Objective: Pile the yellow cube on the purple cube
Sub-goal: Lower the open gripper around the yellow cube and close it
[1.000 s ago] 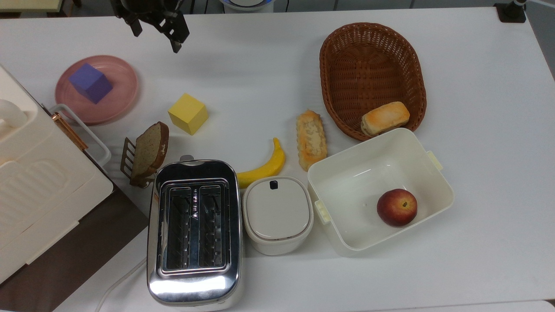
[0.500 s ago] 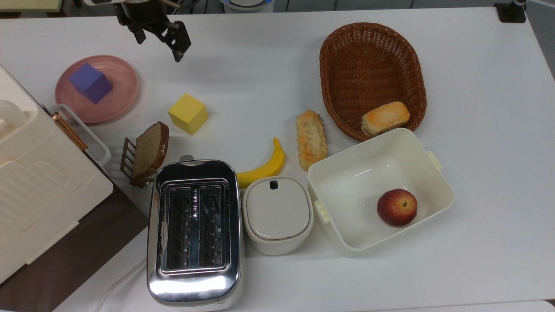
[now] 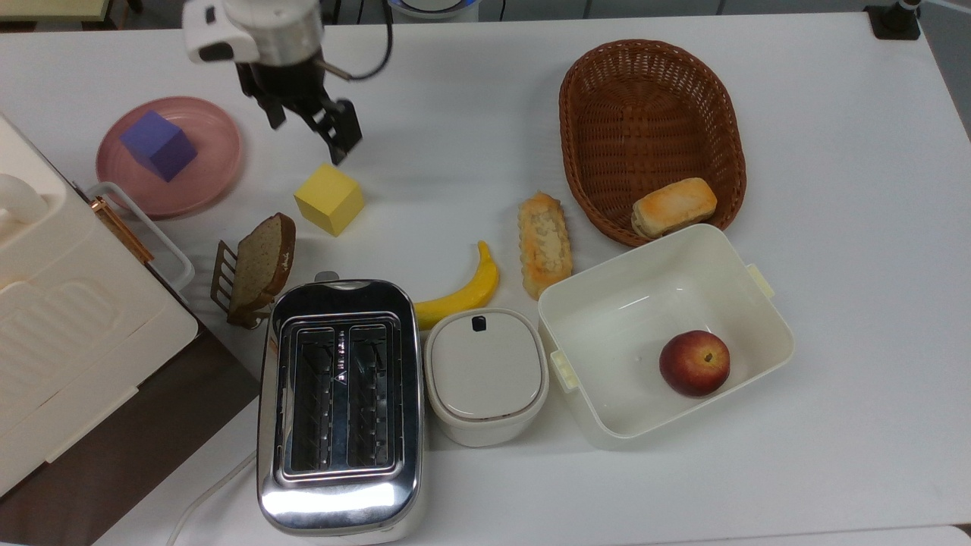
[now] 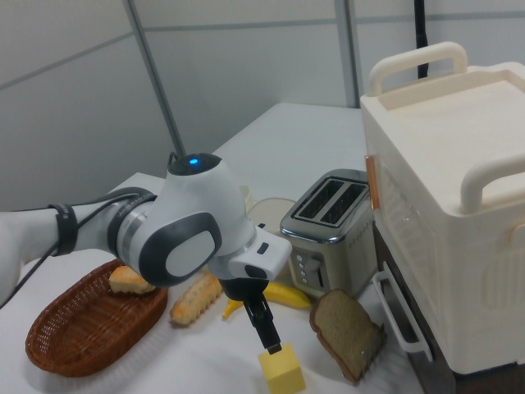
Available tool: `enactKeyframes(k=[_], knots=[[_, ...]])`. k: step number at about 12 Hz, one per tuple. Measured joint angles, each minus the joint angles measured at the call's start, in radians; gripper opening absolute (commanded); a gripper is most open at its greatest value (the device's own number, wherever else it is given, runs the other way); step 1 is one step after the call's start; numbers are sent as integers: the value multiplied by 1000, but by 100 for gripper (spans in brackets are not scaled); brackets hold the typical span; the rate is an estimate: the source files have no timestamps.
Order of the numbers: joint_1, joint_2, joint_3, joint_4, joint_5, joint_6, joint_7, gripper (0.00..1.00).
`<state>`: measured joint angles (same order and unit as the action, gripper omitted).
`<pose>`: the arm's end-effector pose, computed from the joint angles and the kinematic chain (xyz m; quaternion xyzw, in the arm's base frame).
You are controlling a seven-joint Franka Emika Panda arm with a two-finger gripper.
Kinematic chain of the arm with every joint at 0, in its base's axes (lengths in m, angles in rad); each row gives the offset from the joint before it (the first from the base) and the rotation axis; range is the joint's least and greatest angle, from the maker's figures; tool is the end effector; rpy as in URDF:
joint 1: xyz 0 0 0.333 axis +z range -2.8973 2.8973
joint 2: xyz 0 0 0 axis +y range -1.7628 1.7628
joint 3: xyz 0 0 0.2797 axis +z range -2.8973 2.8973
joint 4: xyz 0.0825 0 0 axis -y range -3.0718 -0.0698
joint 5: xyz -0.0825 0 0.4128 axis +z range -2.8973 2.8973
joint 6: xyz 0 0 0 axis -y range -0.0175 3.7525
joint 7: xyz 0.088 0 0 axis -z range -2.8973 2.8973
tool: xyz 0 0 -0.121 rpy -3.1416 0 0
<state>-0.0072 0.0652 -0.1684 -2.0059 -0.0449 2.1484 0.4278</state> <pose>0.5899 -0.1065 0.3679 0.9573 -0.2854 0.0418 0.0196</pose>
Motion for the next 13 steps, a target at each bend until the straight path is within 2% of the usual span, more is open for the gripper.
enactKeyframes(k=[4, 13], knots=[[20, 80, 0, 1, 0, 70, 86, 100], [27, 125, 0, 1, 0, 105, 93, 100]])
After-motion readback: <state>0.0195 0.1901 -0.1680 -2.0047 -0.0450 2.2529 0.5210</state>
